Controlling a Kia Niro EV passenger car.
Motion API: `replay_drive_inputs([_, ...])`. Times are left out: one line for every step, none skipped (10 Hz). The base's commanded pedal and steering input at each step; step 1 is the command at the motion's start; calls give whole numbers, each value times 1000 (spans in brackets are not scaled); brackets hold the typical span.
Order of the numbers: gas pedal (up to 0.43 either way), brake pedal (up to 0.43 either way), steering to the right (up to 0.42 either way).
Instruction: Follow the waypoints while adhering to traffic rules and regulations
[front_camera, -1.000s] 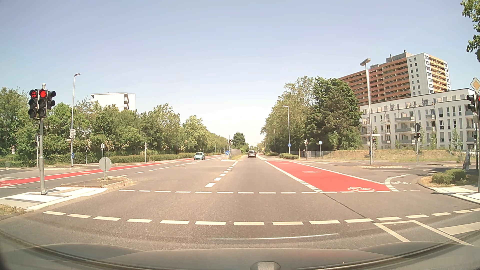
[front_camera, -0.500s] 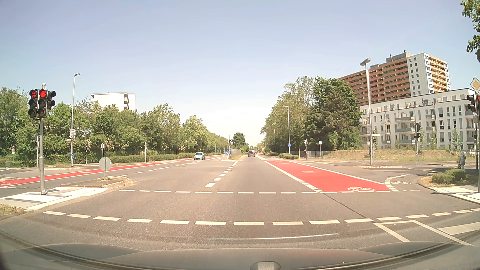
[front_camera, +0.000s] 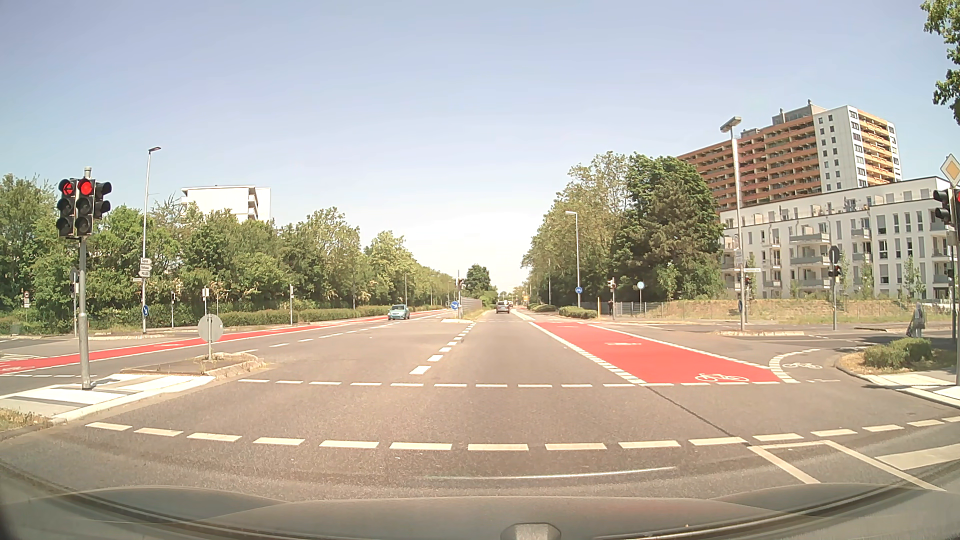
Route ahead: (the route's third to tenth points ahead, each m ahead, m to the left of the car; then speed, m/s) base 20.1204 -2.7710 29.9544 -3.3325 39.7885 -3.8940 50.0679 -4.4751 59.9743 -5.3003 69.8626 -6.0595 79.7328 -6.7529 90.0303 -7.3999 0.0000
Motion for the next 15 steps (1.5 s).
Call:
replay_drive_inputs([0, 372, 4])
replay_drive_inputs([0, 372, 4])
replay_drive_inputs([0, 366, 4])
replay_drive_inputs([0, 372, 4])
replay_drive_inputs([0, 372, 4])
replay_drive_inputs([0, 372, 4])
replay_drive_inputs([0, 372, 4])
replay_drive_inputs([0, 372, 4])
replay_drive_inputs([0, 372, 4])
replay_drive_inputs([0, 372, 4])
replay_drive_inputs([0, 372, 4])
replay_drive_inputs([0, 372, 4])
replay_drive_inputs([0, 372, 4])
replay_drive_inputs([0, 372, 4])
replay_drive_inputs([0, 372, 4])
